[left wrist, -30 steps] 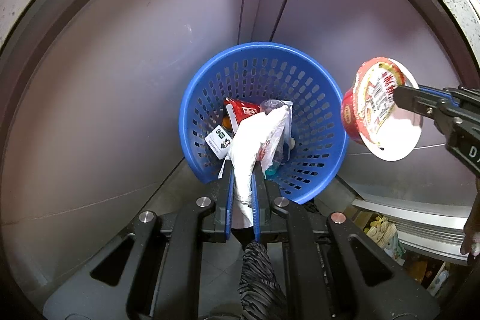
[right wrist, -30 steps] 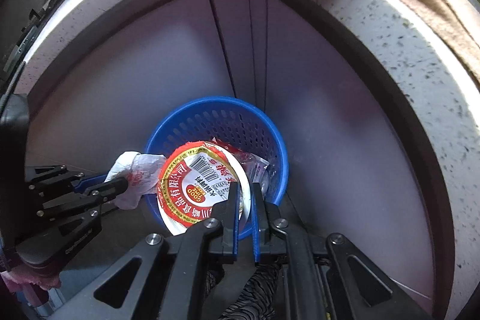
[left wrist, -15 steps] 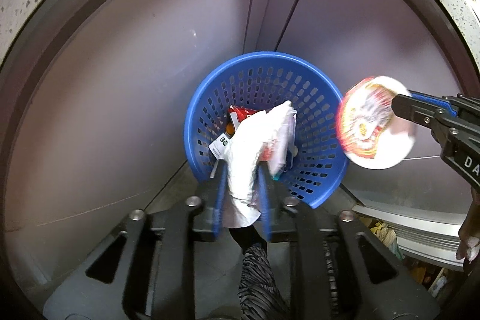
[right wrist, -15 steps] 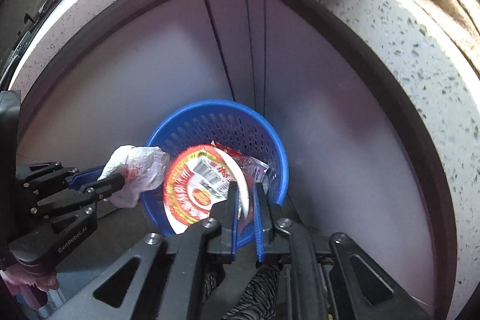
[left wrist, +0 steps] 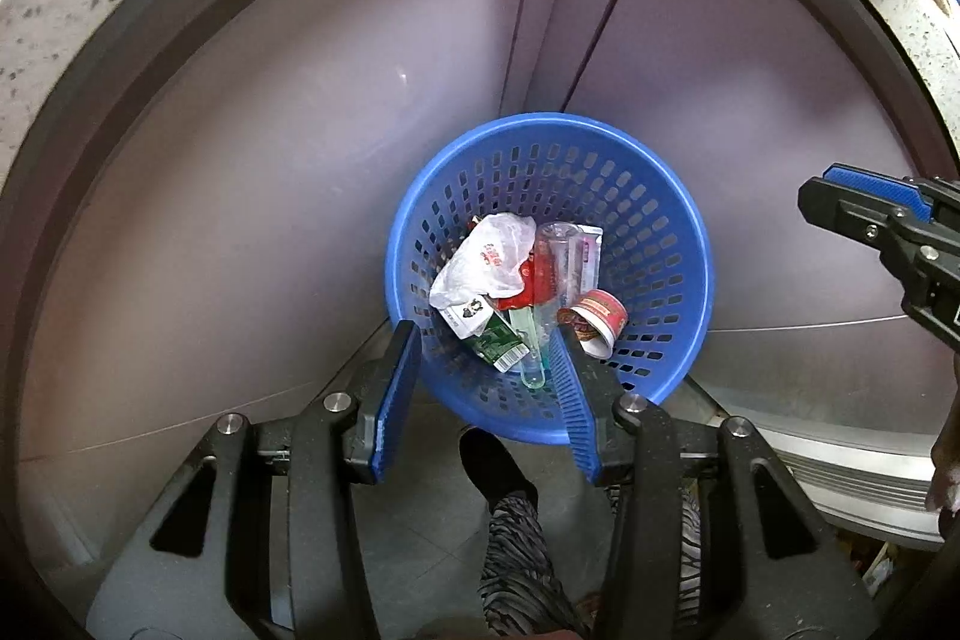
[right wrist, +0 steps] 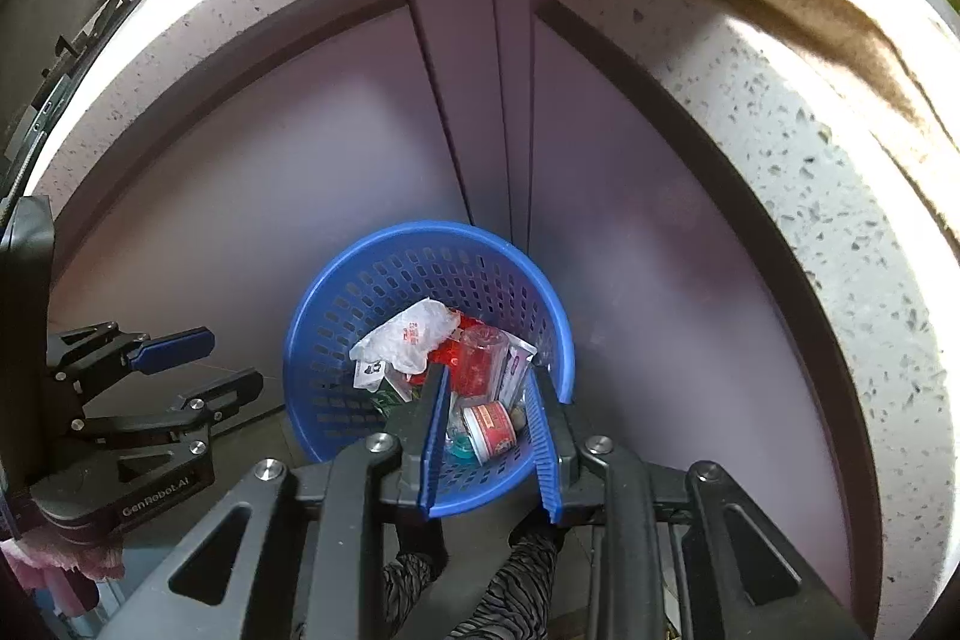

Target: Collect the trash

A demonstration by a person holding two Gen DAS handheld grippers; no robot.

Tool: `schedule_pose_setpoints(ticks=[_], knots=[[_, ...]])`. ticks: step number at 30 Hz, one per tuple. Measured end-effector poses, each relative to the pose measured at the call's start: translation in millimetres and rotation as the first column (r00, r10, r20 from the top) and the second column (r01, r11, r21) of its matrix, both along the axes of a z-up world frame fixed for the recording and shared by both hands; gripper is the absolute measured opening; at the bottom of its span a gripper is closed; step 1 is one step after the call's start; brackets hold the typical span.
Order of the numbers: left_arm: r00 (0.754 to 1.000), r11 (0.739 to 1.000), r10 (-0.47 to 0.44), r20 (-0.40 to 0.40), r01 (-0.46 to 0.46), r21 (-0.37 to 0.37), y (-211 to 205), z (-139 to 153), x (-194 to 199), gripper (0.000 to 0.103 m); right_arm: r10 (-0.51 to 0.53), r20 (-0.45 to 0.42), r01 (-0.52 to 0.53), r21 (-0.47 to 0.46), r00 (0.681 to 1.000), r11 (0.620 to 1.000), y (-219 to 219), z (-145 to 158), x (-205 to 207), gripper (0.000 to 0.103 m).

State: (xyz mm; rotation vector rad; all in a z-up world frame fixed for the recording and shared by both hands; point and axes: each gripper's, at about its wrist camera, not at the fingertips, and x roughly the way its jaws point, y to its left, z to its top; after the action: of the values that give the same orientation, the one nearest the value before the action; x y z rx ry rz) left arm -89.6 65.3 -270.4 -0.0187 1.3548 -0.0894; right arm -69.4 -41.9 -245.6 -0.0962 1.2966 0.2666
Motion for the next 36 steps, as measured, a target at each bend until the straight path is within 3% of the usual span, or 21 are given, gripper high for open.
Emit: schedule_pose_setpoints(ticks=[8, 19, 31, 36], knots=[[0.999, 1.0, 0.011, 0.031, -0.011, 0.004, 8, 17, -3, 0.045, 0.01, 0.013, -0.011, 0.033, 1.0, 0.999, -3, 22, 3, 0.026], [0.99, 0.999, 0.035, 0.135, -0.033, -0.015, 8, 72, -3, 0.045, 0.004, 0.11, -0.019, 0.133, 0.994, 0.991, -23, 89, -8, 0.034], [0.953, 0.997, 0.052, 0.297, -0.033, -0.068, -6, 155, 14, 0.046, -0.068, 0.244, 0.019, 0.198, 0.967, 0.98, -67, 165, -12, 0.045], [0.932, 0.996, 0.05, 0.36, -0.021, -0.084, -15, 185, 25, 0.05, -0.109, 0.288, 0.045, 0.22, 0.952, 0.975, -83, 191, -8, 0.046]])
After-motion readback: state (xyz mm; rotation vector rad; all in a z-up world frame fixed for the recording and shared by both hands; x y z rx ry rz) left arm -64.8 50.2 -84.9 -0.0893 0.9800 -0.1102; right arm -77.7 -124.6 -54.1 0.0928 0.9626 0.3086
